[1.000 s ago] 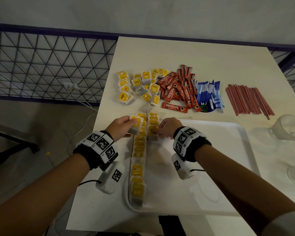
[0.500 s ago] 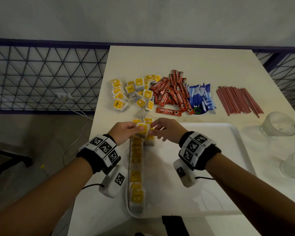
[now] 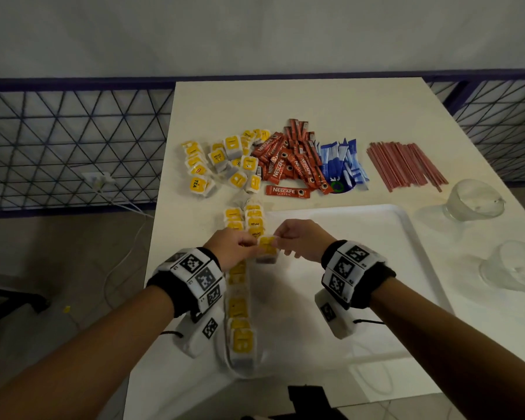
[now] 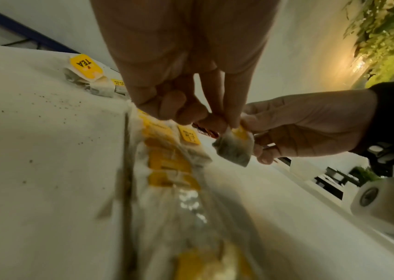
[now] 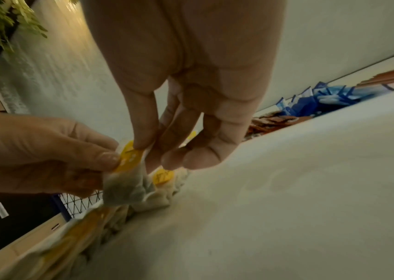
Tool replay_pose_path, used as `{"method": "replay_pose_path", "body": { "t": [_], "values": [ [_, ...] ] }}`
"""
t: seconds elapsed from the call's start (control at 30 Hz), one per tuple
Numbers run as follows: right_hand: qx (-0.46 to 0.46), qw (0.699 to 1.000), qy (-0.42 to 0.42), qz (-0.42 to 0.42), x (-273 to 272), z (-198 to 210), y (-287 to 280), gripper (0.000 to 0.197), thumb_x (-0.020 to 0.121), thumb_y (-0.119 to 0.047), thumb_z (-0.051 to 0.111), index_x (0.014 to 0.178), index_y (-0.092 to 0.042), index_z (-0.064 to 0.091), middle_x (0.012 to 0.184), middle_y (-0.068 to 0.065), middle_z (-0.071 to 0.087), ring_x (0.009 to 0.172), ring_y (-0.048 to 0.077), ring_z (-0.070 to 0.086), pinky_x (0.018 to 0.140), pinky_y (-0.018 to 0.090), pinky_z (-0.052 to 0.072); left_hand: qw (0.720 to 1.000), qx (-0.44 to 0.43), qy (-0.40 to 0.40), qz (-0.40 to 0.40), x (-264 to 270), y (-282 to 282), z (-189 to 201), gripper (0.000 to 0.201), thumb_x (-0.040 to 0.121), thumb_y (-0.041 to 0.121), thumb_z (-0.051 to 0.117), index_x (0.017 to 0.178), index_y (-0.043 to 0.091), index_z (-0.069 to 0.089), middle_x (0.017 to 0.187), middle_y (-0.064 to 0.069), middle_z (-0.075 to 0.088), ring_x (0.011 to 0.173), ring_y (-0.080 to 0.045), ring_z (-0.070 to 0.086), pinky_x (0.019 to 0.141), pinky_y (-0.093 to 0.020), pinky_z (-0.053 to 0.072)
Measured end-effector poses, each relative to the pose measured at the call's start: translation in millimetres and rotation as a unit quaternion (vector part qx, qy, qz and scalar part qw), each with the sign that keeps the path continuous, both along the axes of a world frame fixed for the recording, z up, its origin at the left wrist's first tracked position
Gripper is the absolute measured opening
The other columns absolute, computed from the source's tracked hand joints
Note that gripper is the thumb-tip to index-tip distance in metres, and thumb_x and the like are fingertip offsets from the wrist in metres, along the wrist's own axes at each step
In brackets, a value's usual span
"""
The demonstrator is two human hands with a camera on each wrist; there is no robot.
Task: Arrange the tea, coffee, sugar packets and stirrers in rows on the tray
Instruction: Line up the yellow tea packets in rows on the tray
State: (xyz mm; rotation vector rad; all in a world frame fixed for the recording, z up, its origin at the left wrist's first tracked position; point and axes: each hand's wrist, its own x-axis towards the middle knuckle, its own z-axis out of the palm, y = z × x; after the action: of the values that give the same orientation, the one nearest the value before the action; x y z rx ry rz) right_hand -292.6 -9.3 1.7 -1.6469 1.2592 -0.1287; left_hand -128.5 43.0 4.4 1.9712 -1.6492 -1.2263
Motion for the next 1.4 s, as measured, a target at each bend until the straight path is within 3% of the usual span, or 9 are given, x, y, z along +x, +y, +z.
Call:
{"method": "replay_pose_path", "body": {
  "t": [0.17,0.33,0.43,0.67,0.93,1.07,1.17,1.27,1.4],
  "values": [
    [0.045,0.999,0.023,0.015,3,-13,9,0.003,0.088,-0.015,0.058,0.087,-0.014,0.055,0.065,-0.005,0.055,0.057,0.007,0.051,0.051,0.015,0.04,0.999,0.037,-0.006,0.008,0,6,-4,0.034,0.08,0.018,0.07,0.113,0.02,0.062,0.088,0.0,0.062,0.087,-0.014,0.059,0.08,-0.024,0.047],
    [0.004,0.999,0.049,0.023,12,-20,1,0.016,0.088,-0.021,0.06,0.101,-0.012,0.061,0.07,-0.008,0.053,0.061,0.007,0.049,0.053,0.014,0.036,0.998,0.006,-0.022,0.057,6,3,-4,0.021,0.08,0.019,0.07,0.096,0.021,0.055,0.072,0.008,0.055,0.068,-0.007,0.053,0.059,-0.014,0.04],
    [-0.008,0.998,0.056,0.013,17,-20,-7,0.024,0.087,-0.023,0.062,0.106,-0.009,0.063,0.075,-0.004,0.055,0.068,0.011,0.048,0.052,0.013,0.034,0.997,0.0,-0.054,0.06,7,-1,-4,0.022,0.079,0.024,0.071,0.09,0.023,0.052,0.072,0.007,0.049,0.073,-0.014,0.051,0.061,-0.021,0.04],
    [0.002,0.998,0.062,-0.002,23,-25,-19,0.022,0.089,-0.013,0.056,0.109,-0.006,0.061,0.077,0.001,0.059,0.055,0.006,0.048,0.034,0.003,0.032,0.986,0.048,-0.158,0.017,-1,-6,-8,0.044,0.069,0.051,0.074,0.093,0.024,0.048,0.105,0.002,0.041,0.091,-0.016,0.05,0.076,-0.03,0.041],
    [0.001,0.997,0.073,-0.023,26,-36,-20,0.022,0.09,-0.015,0.055,0.11,-0.01,0.061,0.078,-0.001,0.057,0.056,0.003,0.045,0.035,0.005,0.034,0.974,0.04,-0.221,-0.029,-6,-11,-8,0.046,0.077,0.04,0.071,0.112,0.021,0.049,0.123,-0.004,0.041,0.111,-0.023,0.049,0.084,-0.033,0.04],
    [0.002,0.998,0.07,-0.004,22,-30,-27,0.008,0.087,-0.022,0.061,0.093,-0.016,0.058,0.079,-0.002,0.059,0.057,0.003,0.047,0.038,0.006,0.035,0.978,0.051,-0.202,-0.026,-2,-13,-6,0.046,0.073,0.046,0.072,0.106,0.023,0.05,0.115,0.0,0.041,0.107,-0.021,0.05,0.085,-0.033,0.041],
    [0.003,0.999,0.043,-0.028,19,-20,-39,0.019,0.083,-0.03,0.067,0.076,-0.021,0.051,0.069,-0.005,0.057,0.055,0.006,0.049,0.036,0.006,0.034,0.987,0.05,-0.15,0.005,9,-22,-1,0.032,0.076,0.039,0.07,0.095,0.023,0.05,0.107,-0.001,0.043,0.097,-0.02,0.05,0.082,-0.031,0.041],
    [-0.003,0.999,0.047,-0.024,27,-7,-60,0.018,0.085,-0.029,0.065,0.091,-0.016,0.055,0.08,-0.001,0.056,0.059,0.009,0.05,0.045,0.014,0.038,0.995,0.031,-0.077,0.051,33,-34,5,0.027,0.08,0.034,0.07,0.092,0.019,0.05,0.086,0.0,0.048,0.075,-0.015,0.047,0.065,-0.026,0.038],
    [-0.034,0.997,0.062,-0.022,46,5,-93,0.029,0.086,-0.023,0.064,0.112,-0.013,0.054,0.105,0.008,0.057,0.076,0.021,0.053,0.055,0.023,0.045,0.99,0.013,-0.073,0.123,70,-50,5,0.037,0.083,0.032,0.067,0.109,0.011,0.053,0.076,0.006,0.046,0.078,-0.016,0.049,0.058,-0.023,0.036]
  ]
}}
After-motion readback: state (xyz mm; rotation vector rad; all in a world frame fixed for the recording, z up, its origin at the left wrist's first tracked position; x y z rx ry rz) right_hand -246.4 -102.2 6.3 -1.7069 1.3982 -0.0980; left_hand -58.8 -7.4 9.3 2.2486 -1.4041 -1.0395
